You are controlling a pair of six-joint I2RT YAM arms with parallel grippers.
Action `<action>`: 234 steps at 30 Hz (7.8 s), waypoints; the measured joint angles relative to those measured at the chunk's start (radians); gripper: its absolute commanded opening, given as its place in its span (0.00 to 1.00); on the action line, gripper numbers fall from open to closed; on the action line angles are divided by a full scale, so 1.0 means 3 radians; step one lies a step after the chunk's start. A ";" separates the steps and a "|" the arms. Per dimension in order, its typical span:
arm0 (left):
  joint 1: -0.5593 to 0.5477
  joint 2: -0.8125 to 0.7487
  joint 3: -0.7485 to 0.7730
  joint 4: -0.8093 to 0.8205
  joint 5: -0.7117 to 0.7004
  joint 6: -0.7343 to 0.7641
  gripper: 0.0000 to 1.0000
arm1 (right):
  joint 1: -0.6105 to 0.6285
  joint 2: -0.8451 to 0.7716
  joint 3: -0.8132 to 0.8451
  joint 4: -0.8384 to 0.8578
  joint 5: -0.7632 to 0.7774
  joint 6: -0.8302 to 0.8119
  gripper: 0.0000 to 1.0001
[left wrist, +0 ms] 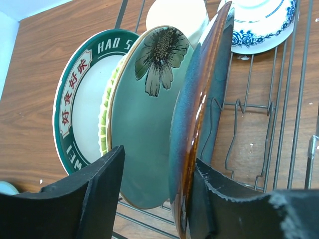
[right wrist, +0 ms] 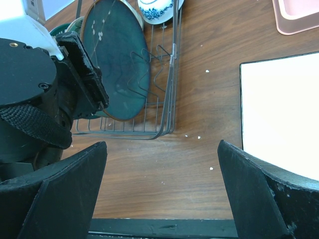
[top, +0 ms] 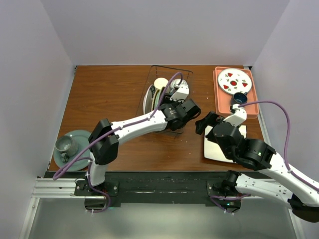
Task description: Load the mixed dishes into the dish rack
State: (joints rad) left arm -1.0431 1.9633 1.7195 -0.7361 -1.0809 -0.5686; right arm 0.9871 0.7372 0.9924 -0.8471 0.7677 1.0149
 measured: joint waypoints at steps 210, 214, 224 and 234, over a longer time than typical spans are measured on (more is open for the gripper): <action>0.0528 -0.2968 -0.3278 0.2485 0.3727 0.0539 0.88 | -0.0170 0.1644 0.1019 -0.1150 0.0075 0.0033 0.00; 0.0450 -0.2967 -0.3326 0.2754 0.3707 0.0557 0.88 | -0.0170 0.1600 0.1061 -0.1214 0.0088 0.0045 0.00; 0.0209 -0.2689 -0.3279 0.3044 0.3641 0.0598 0.88 | -0.0170 0.1523 0.1280 -0.1223 0.0131 0.0042 0.00; -0.0113 -0.2700 -0.3274 0.3239 0.3479 0.0640 0.89 | -0.0172 0.1678 0.1289 -0.1122 0.0280 0.0123 0.00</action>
State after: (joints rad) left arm -1.0771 1.1534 0.7372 0.2356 -0.0372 -0.3767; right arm 0.9356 1.2407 1.3792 -1.1835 0.8516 1.0519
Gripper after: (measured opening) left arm 0.890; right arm 0.054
